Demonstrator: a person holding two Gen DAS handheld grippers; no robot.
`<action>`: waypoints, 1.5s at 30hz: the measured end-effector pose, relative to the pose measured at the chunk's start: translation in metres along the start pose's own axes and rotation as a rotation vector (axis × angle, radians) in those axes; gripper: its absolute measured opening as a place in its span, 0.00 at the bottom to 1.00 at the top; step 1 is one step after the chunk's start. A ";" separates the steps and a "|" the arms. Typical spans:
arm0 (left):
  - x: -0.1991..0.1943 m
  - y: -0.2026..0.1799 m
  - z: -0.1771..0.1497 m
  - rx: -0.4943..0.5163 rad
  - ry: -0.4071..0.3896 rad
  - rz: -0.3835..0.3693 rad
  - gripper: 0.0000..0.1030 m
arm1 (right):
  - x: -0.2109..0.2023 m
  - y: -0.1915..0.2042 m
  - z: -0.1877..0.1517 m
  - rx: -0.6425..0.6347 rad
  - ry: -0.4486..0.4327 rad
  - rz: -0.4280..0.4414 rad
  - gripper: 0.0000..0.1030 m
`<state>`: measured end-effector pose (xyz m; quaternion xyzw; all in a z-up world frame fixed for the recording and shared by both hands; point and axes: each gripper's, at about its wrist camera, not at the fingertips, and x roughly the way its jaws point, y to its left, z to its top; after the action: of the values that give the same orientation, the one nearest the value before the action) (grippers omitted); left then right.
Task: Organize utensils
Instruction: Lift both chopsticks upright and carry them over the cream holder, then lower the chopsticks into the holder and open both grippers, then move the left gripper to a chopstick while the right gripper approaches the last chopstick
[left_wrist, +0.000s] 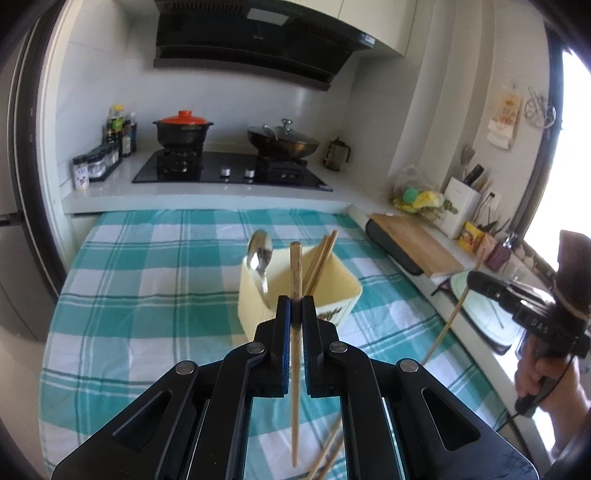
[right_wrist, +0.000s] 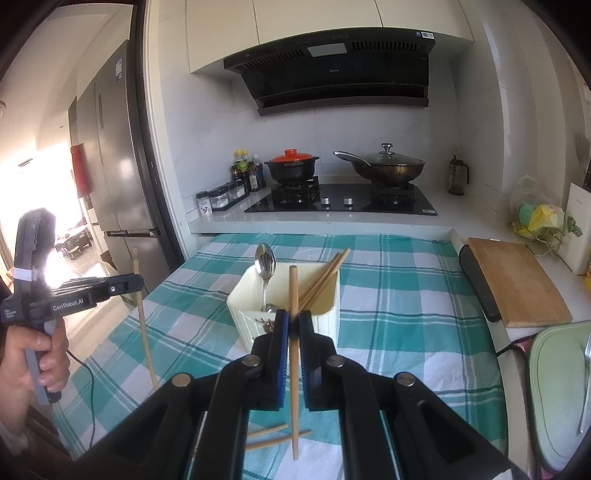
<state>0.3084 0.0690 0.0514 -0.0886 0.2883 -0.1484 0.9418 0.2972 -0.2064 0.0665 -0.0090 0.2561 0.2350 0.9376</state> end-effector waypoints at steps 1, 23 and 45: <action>-0.002 -0.002 0.013 -0.001 -0.022 -0.012 0.03 | 0.000 0.000 0.011 -0.003 -0.017 0.003 0.06; 0.155 0.021 0.077 -0.066 -0.010 0.068 0.04 | 0.205 -0.024 0.093 0.114 0.087 0.069 0.06; 0.049 0.021 -0.118 0.115 0.385 0.106 0.77 | 0.062 -0.023 -0.066 -0.004 0.350 -0.026 0.45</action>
<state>0.2849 0.0631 -0.0762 0.0108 0.4583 -0.1290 0.8793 0.3231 -0.2084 -0.0233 -0.0548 0.4147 0.2183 0.8817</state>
